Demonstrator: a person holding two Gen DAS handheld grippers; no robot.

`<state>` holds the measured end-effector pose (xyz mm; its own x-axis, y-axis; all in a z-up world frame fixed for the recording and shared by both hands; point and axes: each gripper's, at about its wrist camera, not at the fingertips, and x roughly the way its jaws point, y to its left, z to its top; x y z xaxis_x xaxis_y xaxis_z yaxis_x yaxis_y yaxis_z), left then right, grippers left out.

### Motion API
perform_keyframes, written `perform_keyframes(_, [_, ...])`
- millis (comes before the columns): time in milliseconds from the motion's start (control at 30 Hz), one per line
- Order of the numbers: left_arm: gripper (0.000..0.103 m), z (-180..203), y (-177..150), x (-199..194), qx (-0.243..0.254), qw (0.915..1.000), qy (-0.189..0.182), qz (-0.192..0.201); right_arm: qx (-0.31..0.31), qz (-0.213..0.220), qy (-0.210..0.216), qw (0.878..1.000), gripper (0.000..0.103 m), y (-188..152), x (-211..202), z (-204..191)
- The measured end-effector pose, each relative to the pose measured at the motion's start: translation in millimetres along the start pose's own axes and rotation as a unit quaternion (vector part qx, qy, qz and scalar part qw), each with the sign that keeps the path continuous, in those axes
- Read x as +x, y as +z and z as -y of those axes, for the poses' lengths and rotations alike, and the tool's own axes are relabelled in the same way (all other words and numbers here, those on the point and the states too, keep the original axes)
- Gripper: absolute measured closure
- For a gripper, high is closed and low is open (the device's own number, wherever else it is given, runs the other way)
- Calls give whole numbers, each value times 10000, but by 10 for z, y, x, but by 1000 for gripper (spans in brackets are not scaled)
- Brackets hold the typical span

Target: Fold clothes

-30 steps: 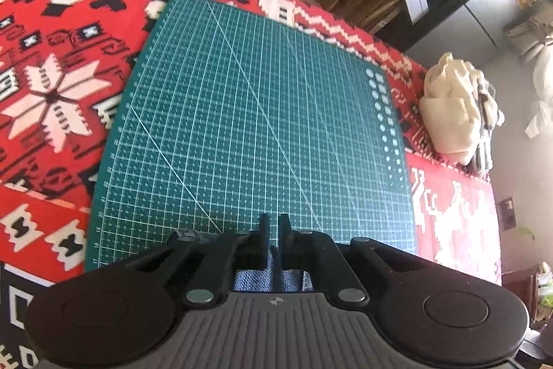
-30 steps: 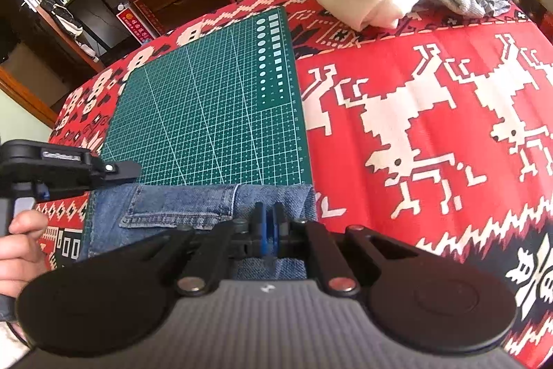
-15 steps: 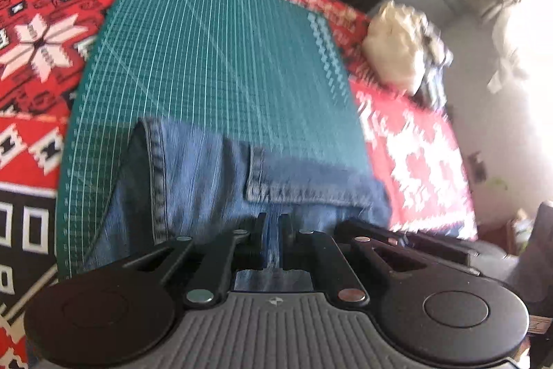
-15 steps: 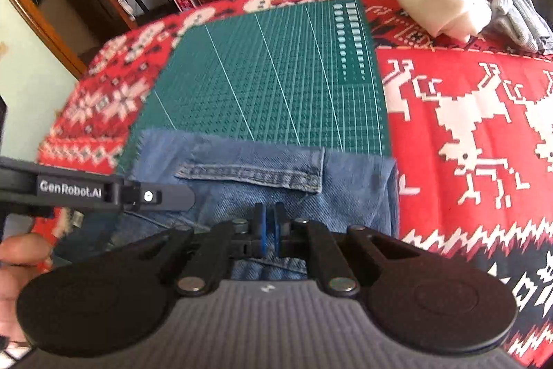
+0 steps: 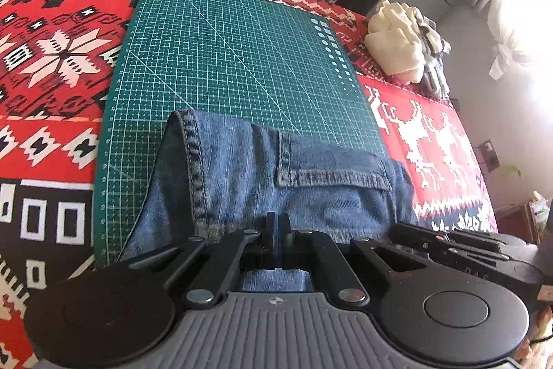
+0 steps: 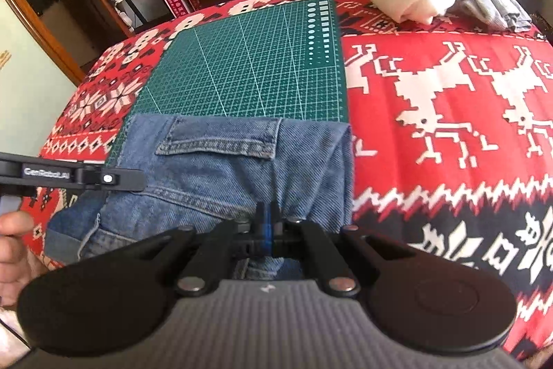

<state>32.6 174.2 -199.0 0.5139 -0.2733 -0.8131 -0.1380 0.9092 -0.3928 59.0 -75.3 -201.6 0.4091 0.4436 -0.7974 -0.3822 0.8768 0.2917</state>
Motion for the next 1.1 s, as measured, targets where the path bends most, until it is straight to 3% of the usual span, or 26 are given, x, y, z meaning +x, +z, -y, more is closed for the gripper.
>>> perform_keyframes(133, [101,97,-86,-114,239,9995,188,-50,-39,-197,-212,9996,101,-30,-121,-49])
perform_keyframes(267, [98,244,-163,-194,440,9989,-125,-77,-305,-85,60,9995,101,-38,-222,-287])
perform_keyframes(433, [98,411,-195,6,710,9972,11,-251,-549,-144,190,9982,101,-2,-4,-552])
perform_keyframes(500, [93,396,-239,54,794,9966,93,-221,-553,-225,146,9981,102,-7,111,-570])
perform_keyframes(633, [100,279,-298,20,707,9971,158,-218,-578,-86,171,9981,103,-118,45,-448])
perform_keyframes(800, [100,62,-356,-35,231,9988,-154,-396,-442,-43,138,9989,103,-212,-81,-277])
perform_keyframes(1000, [100,81,-392,-121,236,9987,-66,-450,-170,-264,140,9994,103,-214,-234,-156])
perform_keyframes(1100, [99,123,-378,-202,287,9987,-88,-417,-216,-106,66,9997,103,-185,-410,-149])
